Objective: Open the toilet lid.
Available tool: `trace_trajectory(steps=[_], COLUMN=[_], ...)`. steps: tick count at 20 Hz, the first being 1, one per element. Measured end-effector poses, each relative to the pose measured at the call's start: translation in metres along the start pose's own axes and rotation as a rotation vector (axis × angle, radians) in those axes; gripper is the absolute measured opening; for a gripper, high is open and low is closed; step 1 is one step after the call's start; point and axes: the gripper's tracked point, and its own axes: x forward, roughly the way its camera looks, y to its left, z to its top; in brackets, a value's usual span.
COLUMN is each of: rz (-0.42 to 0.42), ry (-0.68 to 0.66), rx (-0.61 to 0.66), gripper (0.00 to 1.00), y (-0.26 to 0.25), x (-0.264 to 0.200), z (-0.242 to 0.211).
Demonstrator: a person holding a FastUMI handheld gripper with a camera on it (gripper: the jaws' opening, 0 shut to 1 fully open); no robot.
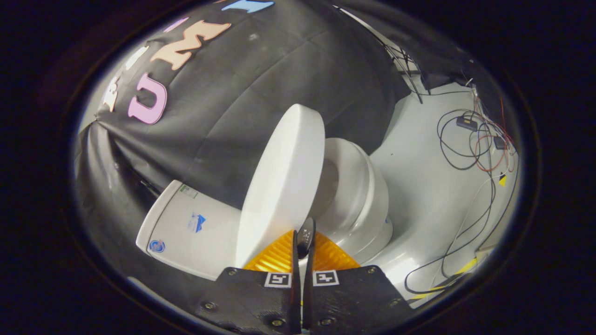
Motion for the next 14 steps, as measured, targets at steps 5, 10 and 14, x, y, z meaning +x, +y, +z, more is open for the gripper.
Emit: trace_trajectory(steps=[5,10,14], rz=[-0.008,-0.002,0.009], ry=[-0.026,-0.075,-0.105], rx=[-0.08,-0.211,-0.34], gripper=[0.02,0.02,0.02], y=[0.002,0.009,0.04], x=[0.0,-0.004,-0.016], z=[0.004,0.015,0.023])
